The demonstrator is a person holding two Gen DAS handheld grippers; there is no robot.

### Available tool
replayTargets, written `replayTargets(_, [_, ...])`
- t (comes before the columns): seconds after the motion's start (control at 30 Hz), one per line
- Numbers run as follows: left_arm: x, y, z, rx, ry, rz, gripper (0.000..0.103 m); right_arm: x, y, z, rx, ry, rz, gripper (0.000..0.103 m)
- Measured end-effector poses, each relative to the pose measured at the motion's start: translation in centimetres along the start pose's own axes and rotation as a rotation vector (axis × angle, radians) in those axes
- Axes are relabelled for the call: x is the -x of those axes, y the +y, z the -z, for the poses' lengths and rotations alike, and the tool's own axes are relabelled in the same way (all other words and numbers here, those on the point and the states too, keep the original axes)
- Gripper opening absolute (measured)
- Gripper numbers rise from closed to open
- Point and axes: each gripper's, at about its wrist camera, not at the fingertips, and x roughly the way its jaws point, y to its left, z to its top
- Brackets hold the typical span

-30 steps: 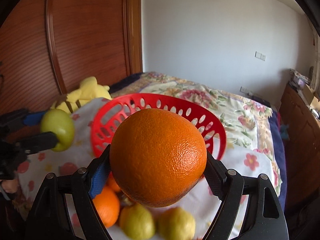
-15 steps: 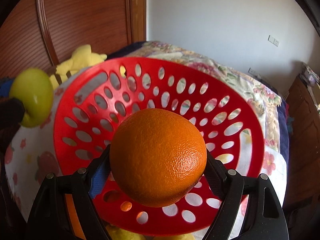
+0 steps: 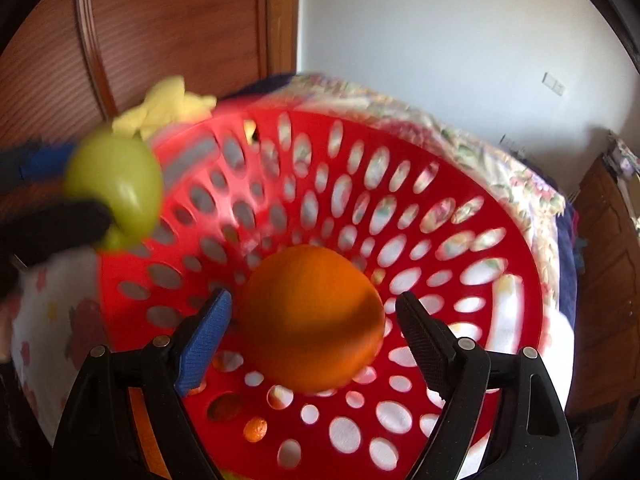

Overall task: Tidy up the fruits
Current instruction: 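Carry the lime and orange into the red basket and release both, then withdraw both tools and lower the right tool onto a small tangerine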

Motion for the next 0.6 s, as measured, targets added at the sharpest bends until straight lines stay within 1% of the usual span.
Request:
replayTargets(0.1, [-0.3,-0.3,-0.1,-0.008,0.007,0.000,0.055,1.0,-0.5,-0.2,-0.002,-0.026,0.010,0.086])
replayTargets(0.23, [-0.9,-1.1,-0.2,-0.026,0.021,0.009,0.055,3.3,-1.5,0.4,-0.039,-0.087,0.009,0.086])
replayTargets(0.43, [-2.8,-2.3,0.2,-0.048,0.072,0.017,0.055,6.7,-2.6,2.5,-0.099,-0.167,0.018,0.087])
replayTargets(0.6, [-3.7,-3.1,0.5,-0.049,0.094,0.016,0.055,8.0,-3.0,4.3,-0.140,-0.191,0.021,0.088])
